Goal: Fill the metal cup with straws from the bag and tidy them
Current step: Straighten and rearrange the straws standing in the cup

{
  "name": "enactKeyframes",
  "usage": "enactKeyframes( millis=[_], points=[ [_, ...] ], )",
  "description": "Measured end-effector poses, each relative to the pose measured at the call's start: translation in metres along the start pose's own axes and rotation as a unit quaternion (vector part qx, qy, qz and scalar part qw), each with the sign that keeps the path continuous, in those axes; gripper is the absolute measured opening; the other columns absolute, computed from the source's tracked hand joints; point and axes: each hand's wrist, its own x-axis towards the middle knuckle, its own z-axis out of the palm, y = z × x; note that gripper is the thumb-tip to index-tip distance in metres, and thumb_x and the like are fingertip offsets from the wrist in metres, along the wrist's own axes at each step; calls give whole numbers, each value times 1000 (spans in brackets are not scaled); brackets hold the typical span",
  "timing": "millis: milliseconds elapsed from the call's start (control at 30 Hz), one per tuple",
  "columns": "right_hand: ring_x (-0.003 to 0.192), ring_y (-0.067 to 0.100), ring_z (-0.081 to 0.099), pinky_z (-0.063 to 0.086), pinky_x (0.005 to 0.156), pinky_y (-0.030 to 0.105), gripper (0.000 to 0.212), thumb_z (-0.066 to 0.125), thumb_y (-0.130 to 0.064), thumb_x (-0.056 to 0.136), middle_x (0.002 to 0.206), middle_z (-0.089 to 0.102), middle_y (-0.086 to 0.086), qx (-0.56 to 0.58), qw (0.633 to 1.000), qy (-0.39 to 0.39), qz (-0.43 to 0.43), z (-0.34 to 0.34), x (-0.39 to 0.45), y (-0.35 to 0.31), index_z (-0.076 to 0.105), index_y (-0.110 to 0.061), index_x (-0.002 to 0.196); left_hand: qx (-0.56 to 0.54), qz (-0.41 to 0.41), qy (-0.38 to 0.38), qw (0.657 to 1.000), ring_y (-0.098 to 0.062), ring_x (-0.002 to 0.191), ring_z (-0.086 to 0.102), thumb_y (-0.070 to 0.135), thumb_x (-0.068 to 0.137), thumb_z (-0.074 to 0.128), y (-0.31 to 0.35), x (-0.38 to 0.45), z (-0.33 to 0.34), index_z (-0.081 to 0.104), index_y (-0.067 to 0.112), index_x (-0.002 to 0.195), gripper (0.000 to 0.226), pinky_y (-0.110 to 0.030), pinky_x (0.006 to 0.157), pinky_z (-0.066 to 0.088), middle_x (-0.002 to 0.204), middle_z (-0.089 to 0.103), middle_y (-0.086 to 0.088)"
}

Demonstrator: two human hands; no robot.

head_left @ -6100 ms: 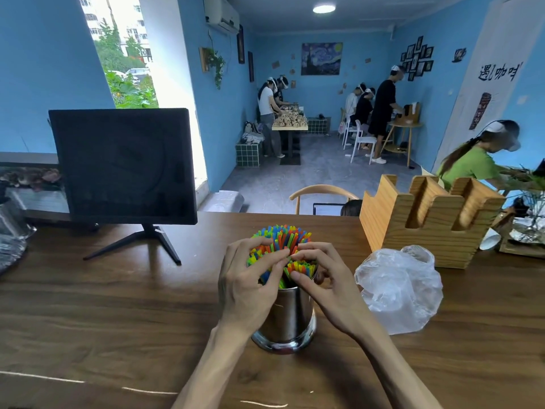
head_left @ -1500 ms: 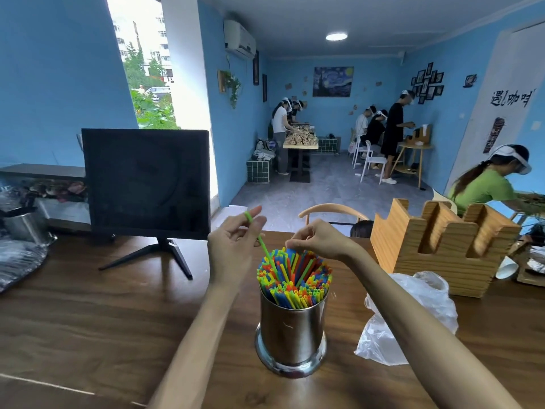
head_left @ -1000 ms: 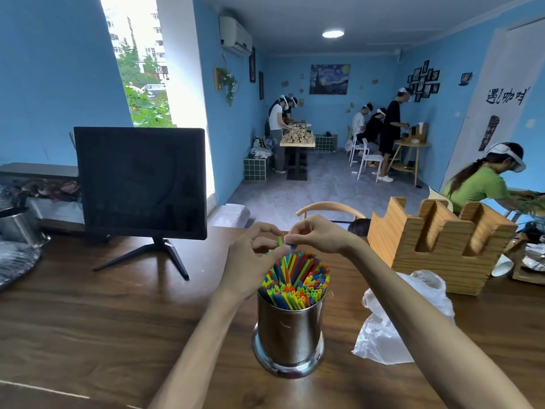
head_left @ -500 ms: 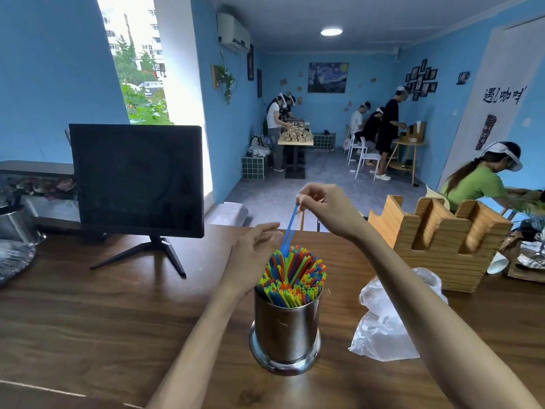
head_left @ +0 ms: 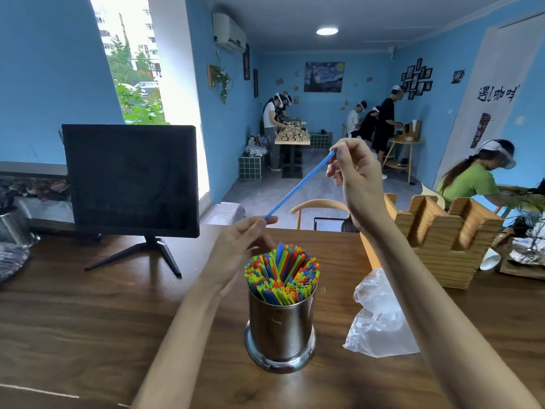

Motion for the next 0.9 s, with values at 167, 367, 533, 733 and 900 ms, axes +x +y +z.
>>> enactKeyframes(
  millis=[167, 367, 533, 733, 900],
  points=[
    [68, 12, 57, 44, 60, 19, 17, 47, -14, 107, 78, 64, -1, 177, 970, -89, 140, -7, -12, 10, 61, -14, 97, -197, -13, 98, 975, -10, 75, 72, 25, 84, 68, 14, 1, -15, 81, 13, 94, 20, -23, 72, 61, 94, 79, -5],
    [78, 16, 66, 51, 67, 23, 11, 56, -19, 95, 85, 71, 4, 227, 910, -209, 276, -11, -25, 41, 64, -12, 99, -239, 44, 200, 949, -12, 90, 73, 22, 103, 58, 13, 6, -23, 73, 17, 109, 17, -26, 81, 60, 98, 78, 1],
    [79, 6, 64, 44, 65, 17, 12, 62, -19, 101, 98, 77, 5, -93, 934, -227, 259, -7, -30, 75, 72, -15, 97, -33, 149, 254, 955, -9, 79, 74, 15, 107, 53, 9, 6, -13, 57, 15, 134, 27, -21, 75, 57, 84, 77, 6],
    [96, 17, 70, 55, 89, 33, 24, 66, -26, 99, 103, 76, 7, -290, 866, -346, 215, 16, -36, 88, 76, -8, 110, 169, 212, 214, 939, -16, 72, 73, 12, 100, 58, 0, -1, 9, 42, 45, 112, 38, -22, 72, 54, 80, 73, 5],
    [81, 12, 65, 52, 77, 30, 20, 67, -30, 98, 85, 72, 1, -271, 864, -343, 252, 21, -39, 88, 76, -15, 91, 324, 160, 128, 923, -6, 78, 70, 22, 98, 65, -13, -3, 14, 45, 39, 108, 28, -26, 73, 55, 84, 73, 9]
  ],
)
